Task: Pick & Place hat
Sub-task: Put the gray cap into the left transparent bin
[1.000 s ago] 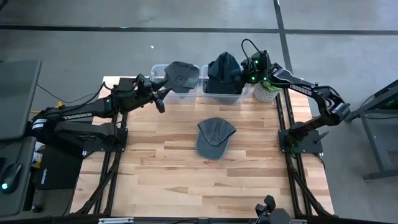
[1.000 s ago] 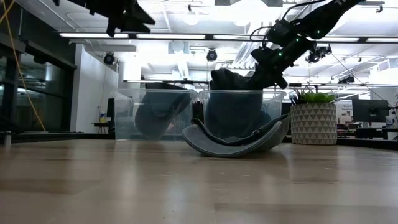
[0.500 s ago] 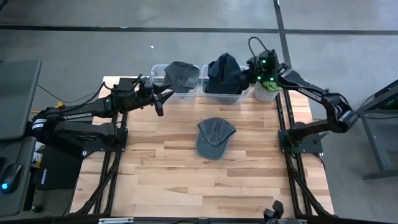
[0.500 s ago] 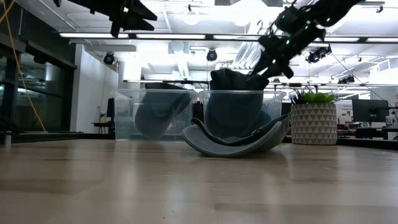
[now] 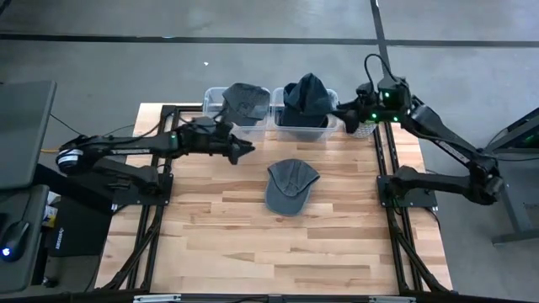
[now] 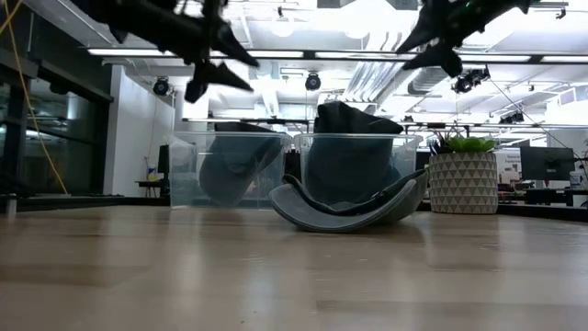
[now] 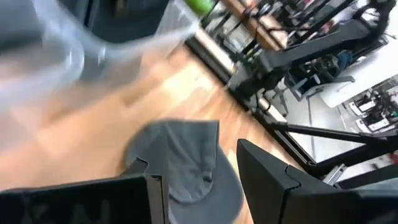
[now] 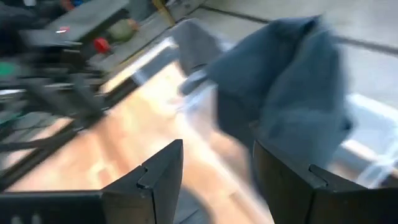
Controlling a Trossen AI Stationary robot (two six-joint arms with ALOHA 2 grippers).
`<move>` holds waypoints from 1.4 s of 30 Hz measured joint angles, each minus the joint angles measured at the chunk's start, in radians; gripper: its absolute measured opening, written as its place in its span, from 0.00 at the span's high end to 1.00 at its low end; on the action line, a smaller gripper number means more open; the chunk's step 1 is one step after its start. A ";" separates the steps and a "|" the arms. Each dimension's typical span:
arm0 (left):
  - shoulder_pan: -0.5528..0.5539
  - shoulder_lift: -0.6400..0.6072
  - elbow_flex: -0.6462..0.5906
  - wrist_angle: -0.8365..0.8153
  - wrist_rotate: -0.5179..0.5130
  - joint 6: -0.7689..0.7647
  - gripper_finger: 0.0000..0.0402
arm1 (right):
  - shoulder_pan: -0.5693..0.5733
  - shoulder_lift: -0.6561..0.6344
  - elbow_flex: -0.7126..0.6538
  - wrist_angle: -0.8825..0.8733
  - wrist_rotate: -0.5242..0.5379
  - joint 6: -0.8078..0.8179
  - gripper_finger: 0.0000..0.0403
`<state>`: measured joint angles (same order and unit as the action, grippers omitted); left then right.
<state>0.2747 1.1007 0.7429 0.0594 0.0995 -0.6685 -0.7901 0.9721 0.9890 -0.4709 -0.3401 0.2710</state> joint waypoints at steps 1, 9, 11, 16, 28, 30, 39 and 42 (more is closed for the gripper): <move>0.000 0.026 0.000 0.005 0.009 -0.029 0.69 | 0.022 -0.016 0.000 -0.015 -0.008 0.014 0.53; 0.000 0.187 0.000 0.054 0.108 -0.185 0.69 | 0.272 -0.053 -0.007 -0.204 0.002 -0.088 0.53; -0.010 0.211 0.000 0.073 0.129 -0.196 0.69 | 0.344 -0.051 -0.024 -0.244 0.023 -0.172 0.53; -0.036 0.221 0.000 0.083 0.094 -0.201 0.69 | 0.514 -0.051 -0.117 -0.258 0.091 -0.377 0.53; -0.048 0.222 0.000 0.081 0.116 -0.203 0.69 | 0.756 0.031 -0.380 0.051 0.381 -0.587 0.53; -0.048 0.222 0.000 0.080 0.116 -0.201 0.69 | 0.772 0.061 -0.403 0.086 0.404 -0.622 0.53; -0.048 0.222 0.000 0.080 0.149 -0.201 0.69 | 0.791 0.233 -0.430 0.188 0.473 -0.741 0.53; -0.048 0.222 0.000 0.079 0.154 -0.201 0.69 | 0.791 0.288 -0.430 0.248 0.497 -0.771 0.53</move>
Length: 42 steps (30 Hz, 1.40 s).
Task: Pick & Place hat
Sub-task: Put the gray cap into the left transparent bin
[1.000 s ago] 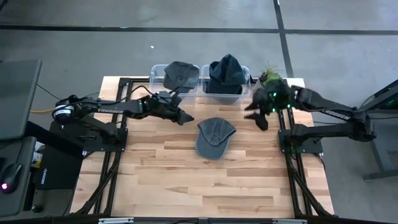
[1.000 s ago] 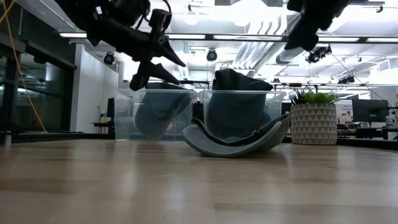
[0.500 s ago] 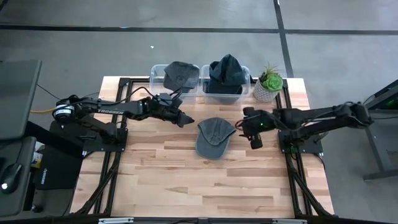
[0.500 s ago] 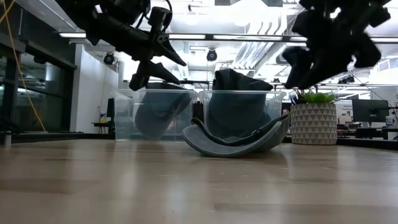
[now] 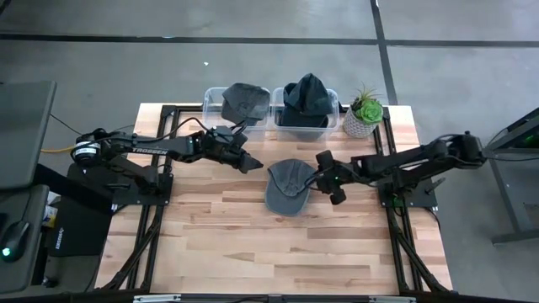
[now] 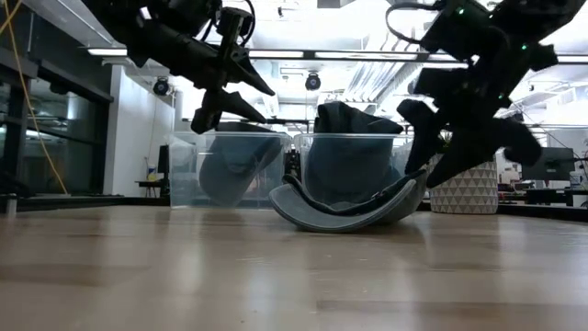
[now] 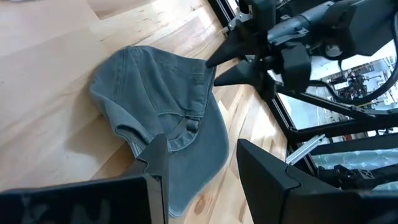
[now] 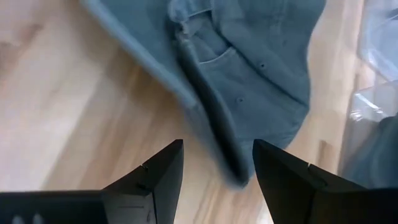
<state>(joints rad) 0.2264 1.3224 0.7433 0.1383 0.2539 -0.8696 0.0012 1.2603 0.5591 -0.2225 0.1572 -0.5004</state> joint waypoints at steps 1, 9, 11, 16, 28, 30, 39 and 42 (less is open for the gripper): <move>0.000 0.000 0.000 0.000 0.000 0.000 0.69 | 0.000 0.016 0.000 0.021 0.016 -0.006 0.53; 0.002 0.000 0.000 -0.003 0.019 0.000 0.69 | 0.002 0.128 0.000 0.119 -0.049 -0.062 0.53; 0.002 0.000 0.000 -0.004 0.021 0.000 0.69 | 0.009 0.157 0.000 0.139 -0.059 -0.067 0.53; 0.002 0.000 0.000 -0.007 0.021 0.000 0.69 | 0.016 0.213 0.001 0.249 -0.067 -0.091 0.53; 0.002 0.000 0.000 -0.007 0.025 0.000 0.69 | 0.050 0.225 0.010 0.296 -0.037 -0.080 0.72; 0.002 0.000 0.000 -0.007 0.026 0.000 0.69 | 0.059 0.225 0.023 0.280 -0.037 -0.072 0.84; 0.003 0.000 0.000 -0.008 0.038 0.000 0.69 | 0.101 0.225 0.183 0.109 0.082 0.029 0.96; 0.003 -0.002 0.000 -0.008 0.043 0.000 0.69 | 0.114 0.225 0.248 0.054 0.098 -0.016 0.96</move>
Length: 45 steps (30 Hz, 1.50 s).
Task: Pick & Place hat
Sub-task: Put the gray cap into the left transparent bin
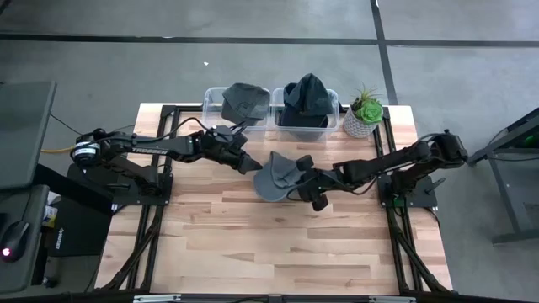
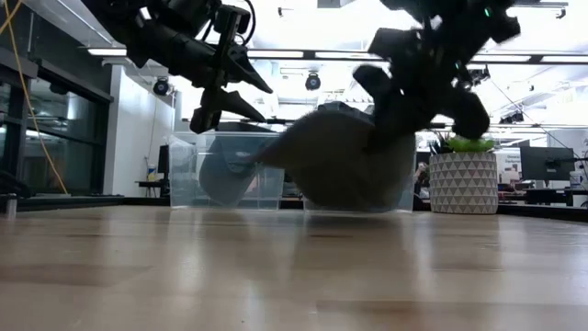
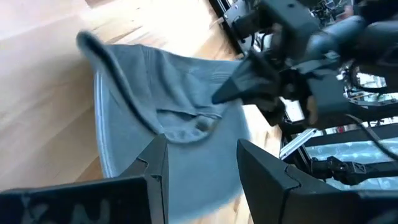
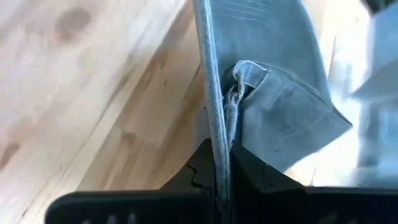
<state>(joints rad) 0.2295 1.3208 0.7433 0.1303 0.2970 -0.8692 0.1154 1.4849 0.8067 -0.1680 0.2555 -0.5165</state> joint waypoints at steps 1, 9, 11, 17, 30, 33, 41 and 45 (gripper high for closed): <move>0.000 -0.007 0.000 -0.002 0.004 0.000 0.69 | 0.001 0.000 0.025 -0.023 -0.003 -0.016 0.96; 0.084 -0.164 0.025 -0.038 0.008 0.032 0.69 | 0.034 0.000 0.185 -0.220 0.112 -0.173 0.96; 0.113 -0.223 0.025 -0.059 0.009 0.034 0.69 | 0.041 0.000 0.217 -0.251 0.168 -0.240 0.96; 0.169 -0.355 0.025 -0.095 0.007 0.018 0.69 | 0.054 0.000 0.311 -0.287 0.308 -0.458 0.96; 0.183 -0.380 0.024 -0.104 -0.020 -0.029 0.69 | -0.012 0.000 0.453 -0.283 0.434 -0.790 0.96; 0.183 -0.380 0.024 -0.094 -0.020 -0.024 0.69 | -0.025 0.000 0.476 -0.285 0.435 -0.823 0.96; 0.183 -0.379 0.024 -0.069 -0.042 0.056 0.59 | -0.024 0.000 0.490 -0.284 0.420 -0.851 0.96; 0.183 -0.350 0.024 -0.061 -0.037 0.071 0.44 | -0.024 0.000 0.490 -0.273 0.413 -0.854 0.96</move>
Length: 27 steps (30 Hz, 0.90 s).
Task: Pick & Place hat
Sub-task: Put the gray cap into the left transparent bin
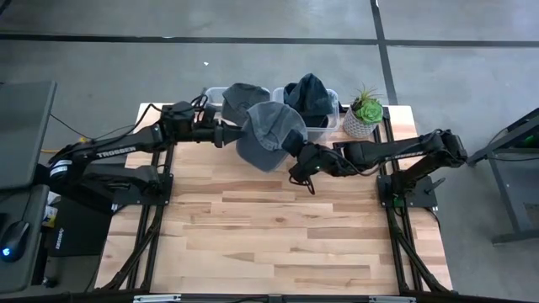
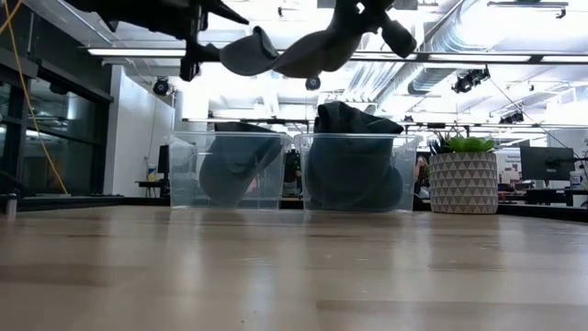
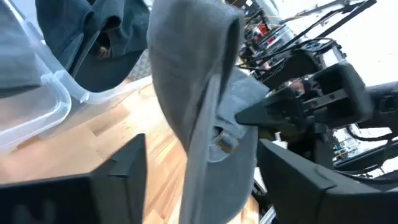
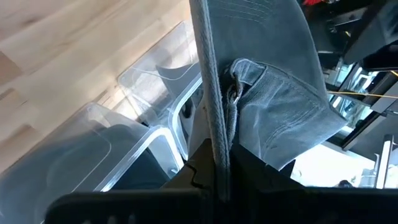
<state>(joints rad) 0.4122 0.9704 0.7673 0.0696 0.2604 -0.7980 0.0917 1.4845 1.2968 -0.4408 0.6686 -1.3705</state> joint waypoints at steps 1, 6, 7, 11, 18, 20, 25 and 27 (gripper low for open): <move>0.000 0.008 0.000 0.005 0.000 0.000 0.40 | -0.001 0.000 0.000 0.004 0.000 -0.003 0.96; 0.000 0.040 0.000 0.099 -0.015 0.005 0.25 | -0.002 0.002 -0.001 0.041 -0.034 -0.029 0.96; 0.000 0.050 0.000 0.111 -0.019 0.007 0.24 | -0.002 0.003 -0.001 0.051 -0.035 -0.029 0.96; 0.000 0.083 0.000 0.121 -0.001 0.008 0.21 | -0.002 0.004 -0.002 0.079 -0.040 -0.046 0.96; 0.000 0.118 0.000 0.151 0.011 0.007 0.23 | -0.002 0.005 -0.002 0.110 -0.068 -0.041 0.96; 0.000 0.126 0.000 0.155 0.003 0.005 0.25 | -0.002 0.005 -0.002 0.110 -0.070 -0.036 0.96; 0.000 0.128 0.000 0.147 -0.007 -0.017 0.35 | -0.002 0.005 -0.002 0.112 -0.071 -0.035 0.96; 0.000 0.128 0.000 0.146 -0.008 -0.020 0.43 | -0.002 0.005 -0.002 0.112 -0.071 -0.034 0.96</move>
<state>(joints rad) 0.4118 1.0985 0.7673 0.2153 0.2520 -0.8184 0.0894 1.4891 1.2945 -0.3290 0.5972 -1.4044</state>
